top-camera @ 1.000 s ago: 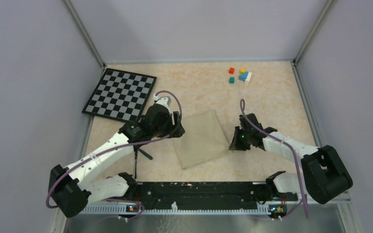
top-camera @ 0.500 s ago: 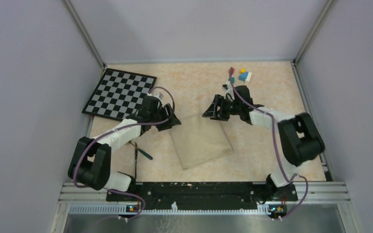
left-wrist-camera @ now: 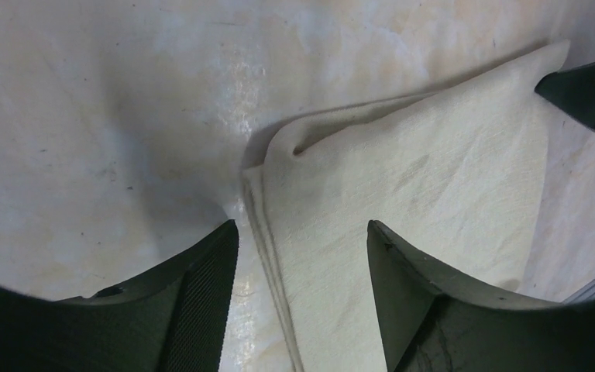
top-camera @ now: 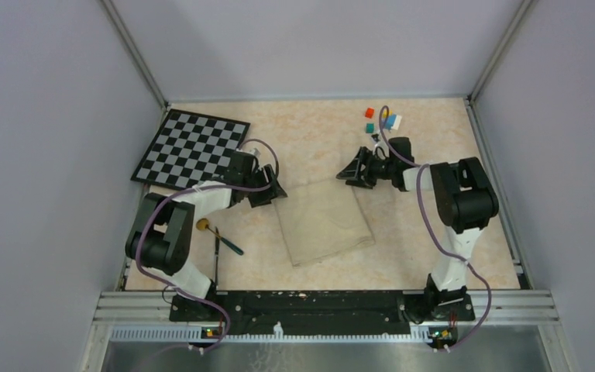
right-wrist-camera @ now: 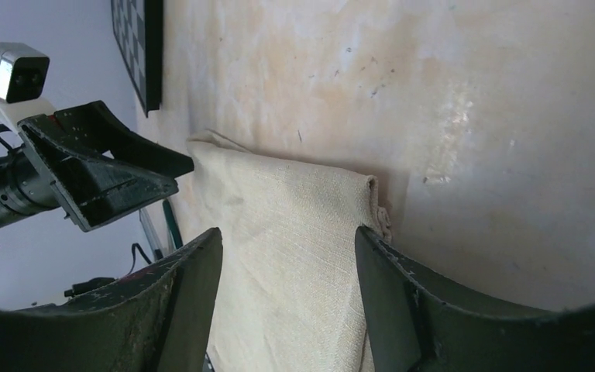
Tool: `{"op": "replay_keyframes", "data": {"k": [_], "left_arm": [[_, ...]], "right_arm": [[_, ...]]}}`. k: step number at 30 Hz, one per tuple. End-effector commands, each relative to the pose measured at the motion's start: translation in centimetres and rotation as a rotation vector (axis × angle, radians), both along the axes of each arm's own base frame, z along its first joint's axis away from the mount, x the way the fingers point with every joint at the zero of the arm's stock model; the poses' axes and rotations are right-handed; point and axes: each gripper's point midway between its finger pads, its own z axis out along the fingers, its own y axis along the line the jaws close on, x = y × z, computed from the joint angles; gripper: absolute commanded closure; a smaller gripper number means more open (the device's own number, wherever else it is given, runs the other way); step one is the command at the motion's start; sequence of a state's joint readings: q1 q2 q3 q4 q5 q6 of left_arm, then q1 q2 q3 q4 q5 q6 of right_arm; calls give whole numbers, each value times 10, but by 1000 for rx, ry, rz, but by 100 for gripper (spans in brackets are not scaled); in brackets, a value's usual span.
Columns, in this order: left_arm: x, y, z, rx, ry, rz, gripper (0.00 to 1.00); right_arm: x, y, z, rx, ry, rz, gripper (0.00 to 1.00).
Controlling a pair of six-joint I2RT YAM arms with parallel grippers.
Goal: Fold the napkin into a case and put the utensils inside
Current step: Smooth out the lower triangle-folded napkin at the center of the board.
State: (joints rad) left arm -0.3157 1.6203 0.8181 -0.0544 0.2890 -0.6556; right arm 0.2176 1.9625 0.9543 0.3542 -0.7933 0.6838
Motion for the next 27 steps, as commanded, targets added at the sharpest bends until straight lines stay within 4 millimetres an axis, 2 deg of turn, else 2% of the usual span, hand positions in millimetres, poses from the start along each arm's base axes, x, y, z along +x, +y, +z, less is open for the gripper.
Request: {"op": "replay_keyframes", "data": {"k": [1, 5, 7, 10, 13, 15, 18, 19, 21, 22, 27], "left_arm": [[4, -3, 34, 0, -89, -53, 32], [1, -21, 64, -108, -111, -116, 29], [3, -30, 68, -159, -115, -128, 28], [13, -46, 61, -240, -101, -161, 28], [24, -49, 33, -229, -59, -145, 28], [30, -42, 11, -174, -35, -113, 28], [37, -23, -12, -55, -33, -58, 28], [37, -18, -16, -30, -29, -54, 28], [35, -15, -11, -10, -41, -64, 28], [32, -17, -5, -11, -51, -77, 28], [16, -25, 37, -47, -101, -136, 26]], "right_arm": [[4, 2, 41, 0, -136, 18, 36], [10, 24, 79, 63, -186, 63, 36], [16, 32, 80, 80, -179, 70, 36], [23, 36, 67, 111, -151, 61, 37], [32, 27, 41, 100, -119, 27, 37], [36, 16, 24, 95, -99, -4, 37], [37, -5, -5, 50, -63, -47, 37], [36, -11, -14, 26, -47, -57, 37], [35, -22, -22, -35, -37, -68, 37], [34, -26, -20, -67, -44, -73, 37], [27, -38, 36, -254, -148, -82, 37]]}}
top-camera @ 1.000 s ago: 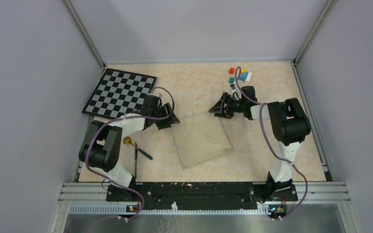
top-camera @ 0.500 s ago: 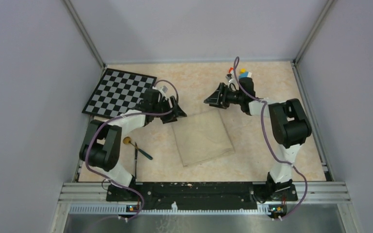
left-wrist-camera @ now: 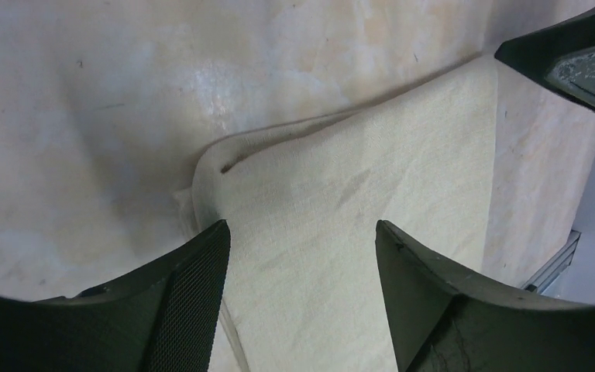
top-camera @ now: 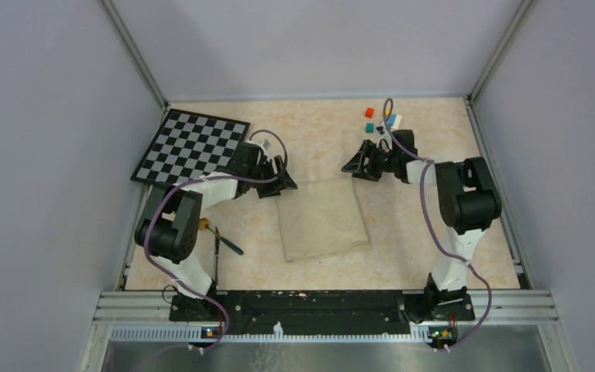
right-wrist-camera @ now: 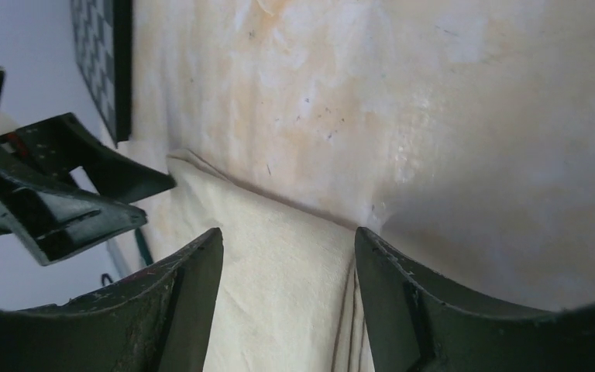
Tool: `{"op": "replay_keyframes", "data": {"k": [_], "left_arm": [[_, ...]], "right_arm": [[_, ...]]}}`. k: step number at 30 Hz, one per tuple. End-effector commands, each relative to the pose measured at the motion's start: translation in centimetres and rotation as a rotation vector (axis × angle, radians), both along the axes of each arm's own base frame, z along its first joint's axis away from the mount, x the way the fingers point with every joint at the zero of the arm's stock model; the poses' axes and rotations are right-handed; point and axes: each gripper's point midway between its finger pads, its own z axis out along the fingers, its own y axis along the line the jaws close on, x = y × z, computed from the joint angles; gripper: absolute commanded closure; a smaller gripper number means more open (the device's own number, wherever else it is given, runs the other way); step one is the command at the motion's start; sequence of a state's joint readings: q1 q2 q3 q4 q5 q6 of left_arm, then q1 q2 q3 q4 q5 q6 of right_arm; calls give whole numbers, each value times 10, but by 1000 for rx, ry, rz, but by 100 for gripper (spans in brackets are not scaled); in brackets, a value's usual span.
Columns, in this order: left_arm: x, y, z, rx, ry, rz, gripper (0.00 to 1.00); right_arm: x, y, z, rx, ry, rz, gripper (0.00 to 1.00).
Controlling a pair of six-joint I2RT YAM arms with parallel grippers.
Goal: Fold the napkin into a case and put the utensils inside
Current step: Smooth out the lower triangle-folded napkin at the center of the board, then move the lower triangle-folded napkin to the center of the board.
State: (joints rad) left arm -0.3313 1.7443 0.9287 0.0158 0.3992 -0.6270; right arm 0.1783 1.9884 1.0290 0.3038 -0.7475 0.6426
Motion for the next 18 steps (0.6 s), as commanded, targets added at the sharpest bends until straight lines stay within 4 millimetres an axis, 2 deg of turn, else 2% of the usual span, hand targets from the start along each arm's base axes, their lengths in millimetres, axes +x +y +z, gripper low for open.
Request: {"op": "replay_keyframes", "data": {"k": [1, 4, 6, 9, 11, 12, 14, 16, 18], "left_arm": [[-13, 6, 38, 18, -68, -30, 25], [-24, 3, 54, -20, -83, -41, 24], [-31, 2, 58, -35, -81, -40, 24], [-42, 2, 66, -67, -81, -45, 23], [-49, 3, 74, -80, -91, -52, 23], [-52, 4, 78, -81, -99, -55, 22], [-59, 6, 91, -89, -123, -61, 22], [-65, 7, 101, -100, -141, -65, 22], [-71, 8, 110, -113, -154, -69, 21]], "right_arm": [[-10, -18, 45, -237, -117, -15, 37], [-48, 7, 56, -212, -95, 63, 36], [-79, 29, 52, -108, -46, 126, 37], [-118, 35, 35, 3, 34, 152, 39], [-137, 26, 15, -26, 83, 145, 39], [-147, 16, -2, -84, 139, 127, 39], [-155, -10, -26, -184, 205, 66, 40], [-155, -40, -36, -255, 225, -23, 41], [-148, -66, -33, -383, 192, -92, 41]]}}
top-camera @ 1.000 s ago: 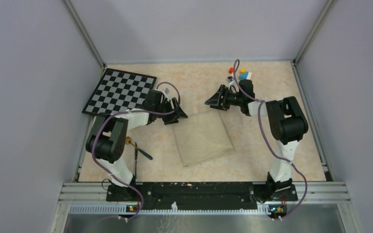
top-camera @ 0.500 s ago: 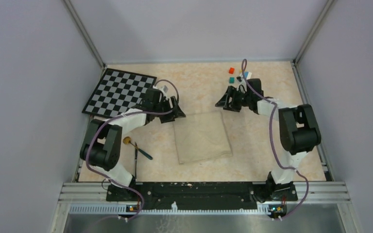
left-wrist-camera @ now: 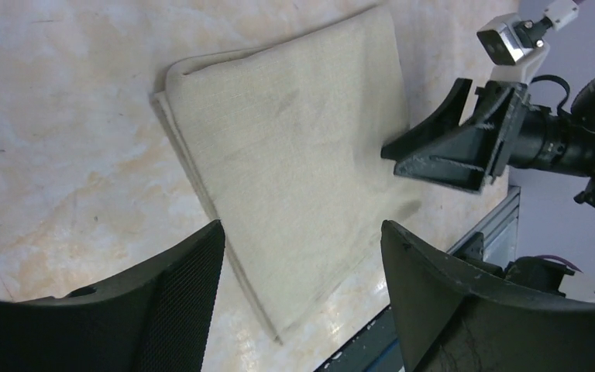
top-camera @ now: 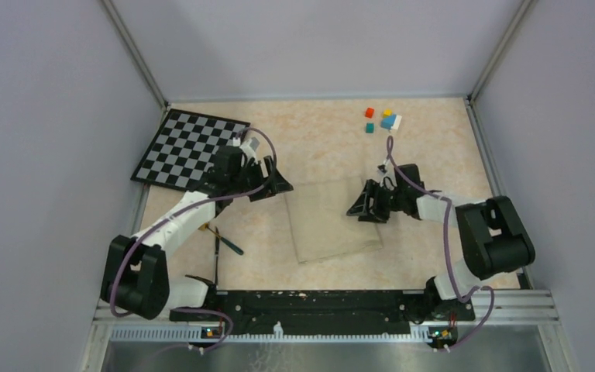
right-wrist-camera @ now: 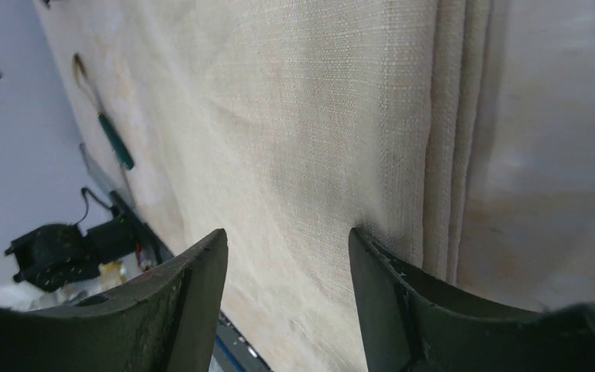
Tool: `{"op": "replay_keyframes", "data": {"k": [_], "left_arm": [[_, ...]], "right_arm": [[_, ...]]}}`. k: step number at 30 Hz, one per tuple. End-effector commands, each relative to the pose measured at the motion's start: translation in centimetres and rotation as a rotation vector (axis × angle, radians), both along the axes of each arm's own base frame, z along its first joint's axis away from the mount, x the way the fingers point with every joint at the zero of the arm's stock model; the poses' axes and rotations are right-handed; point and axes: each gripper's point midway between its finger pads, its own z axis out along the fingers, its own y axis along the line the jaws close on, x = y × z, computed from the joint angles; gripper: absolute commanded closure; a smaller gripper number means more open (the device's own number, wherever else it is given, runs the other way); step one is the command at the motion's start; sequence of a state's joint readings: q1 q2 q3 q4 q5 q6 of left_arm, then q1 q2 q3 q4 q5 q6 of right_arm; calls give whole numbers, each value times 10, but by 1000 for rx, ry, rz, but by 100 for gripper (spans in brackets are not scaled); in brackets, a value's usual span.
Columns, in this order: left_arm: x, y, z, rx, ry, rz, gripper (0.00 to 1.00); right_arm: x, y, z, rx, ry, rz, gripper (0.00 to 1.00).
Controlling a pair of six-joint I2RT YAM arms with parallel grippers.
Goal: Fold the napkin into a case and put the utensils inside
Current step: Move the lower triangle-folded napkin to the center of the board, then pick up the lower triangle-folded napkin from the center of the board.
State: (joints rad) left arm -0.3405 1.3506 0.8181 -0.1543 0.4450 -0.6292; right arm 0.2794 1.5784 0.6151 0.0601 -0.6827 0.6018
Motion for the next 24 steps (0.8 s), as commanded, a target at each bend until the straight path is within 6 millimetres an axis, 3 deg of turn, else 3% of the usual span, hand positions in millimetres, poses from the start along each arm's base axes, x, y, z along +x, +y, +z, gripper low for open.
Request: {"op": "replay_keyframes", "data": {"k": [1, 5, 8, 14, 17, 19, 24], "left_arm": [[-16, -1, 33, -52, -67, -29, 21], [-27, 8, 41, -39, -91, -2, 21], [-25, 30, 37, 42, -119, 103, 19], [-29, 80, 18, 197, -127, 317, 16], [-36, 92, 20, 181, -128, 401, 13], [-41, 101, 26, 163, -145, 470, 6], [-53, 115, 51, 107, -275, 531, 4]], "right_arm": [[9, -63, -12, -324, -66, -129, 40], [16, -36, 38, -434, -250, -7, 38], [-2, 1, 66, -561, -381, 147, 36], [-82, 62, 40, -716, -334, 444, 35], [-96, 91, 37, -721, -348, 486, 34], [-100, 101, 31, -727, -337, 503, 34], [-111, 116, 15, -734, -321, 557, 36]]}}
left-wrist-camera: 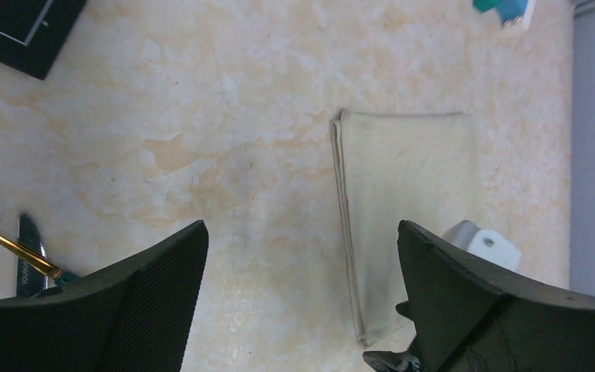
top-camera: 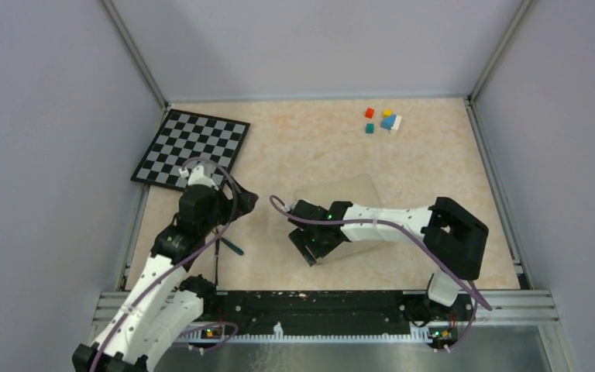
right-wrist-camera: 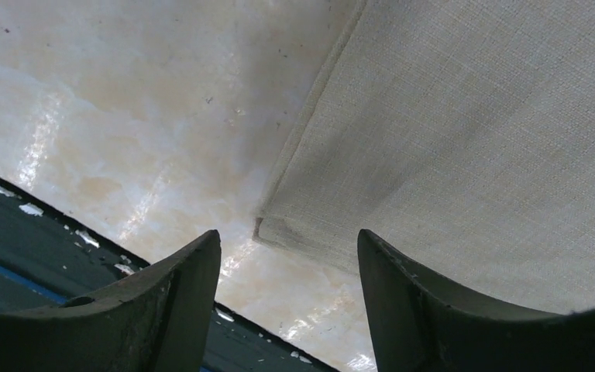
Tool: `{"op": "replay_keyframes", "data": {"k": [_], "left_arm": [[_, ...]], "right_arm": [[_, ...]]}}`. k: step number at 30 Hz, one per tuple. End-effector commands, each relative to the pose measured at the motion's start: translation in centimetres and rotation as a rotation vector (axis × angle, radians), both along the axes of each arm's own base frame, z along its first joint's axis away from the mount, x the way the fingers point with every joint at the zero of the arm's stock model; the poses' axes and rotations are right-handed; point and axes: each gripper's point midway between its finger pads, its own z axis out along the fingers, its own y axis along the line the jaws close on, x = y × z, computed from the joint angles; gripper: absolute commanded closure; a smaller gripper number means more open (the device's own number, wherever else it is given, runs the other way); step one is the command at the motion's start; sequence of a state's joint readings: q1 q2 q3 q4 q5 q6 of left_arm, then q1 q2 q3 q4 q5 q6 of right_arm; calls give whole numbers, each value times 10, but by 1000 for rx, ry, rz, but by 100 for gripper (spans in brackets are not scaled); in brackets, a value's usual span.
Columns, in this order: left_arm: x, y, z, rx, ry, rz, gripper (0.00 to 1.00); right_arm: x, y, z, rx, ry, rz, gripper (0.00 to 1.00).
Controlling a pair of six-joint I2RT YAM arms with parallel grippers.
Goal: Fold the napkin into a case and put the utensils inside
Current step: Pick up the lower triangle-folded napkin from the center of the board.
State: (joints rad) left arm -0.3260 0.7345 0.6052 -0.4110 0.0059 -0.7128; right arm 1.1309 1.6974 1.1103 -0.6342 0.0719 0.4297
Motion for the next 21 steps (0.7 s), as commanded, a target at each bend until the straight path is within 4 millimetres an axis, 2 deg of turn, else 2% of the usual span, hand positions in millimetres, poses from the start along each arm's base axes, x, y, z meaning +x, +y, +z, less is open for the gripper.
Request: {"op": "replay_keyframes", "data": {"k": [1, 5, 9, 13, 15, 18, 19, 21], "left_arm": [[-2, 22, 23, -9, -123, 113, 4], [-7, 29, 31, 17, -146, 124, 4], [-9, 28, 31, 20, -143, 112, 4], [-9, 27, 30, 16, -142, 110, 4], [-9, 28, 30, 18, -146, 114, 4], [-10, 30, 31, 29, -154, 118, 4], [-10, 31, 30, 37, -152, 121, 4], [-10, 33, 26, 48, -141, 127, 4]], "right_arm": [[5, 15, 4, 6, -24, -14, 37], [4, 18, -7, -29, -24, -4, 44], [3, 18, -17, -70, -17, 7, 43], [2, 9, -31, -149, -34, 2, 42], [3, 2, -41, -185, -45, -6, 52], [4, -6, -50, -215, -58, -17, 76], [6, -7, -49, -218, -76, -22, 86], [13, -5, -41, -203, -118, -28, 99]]}}
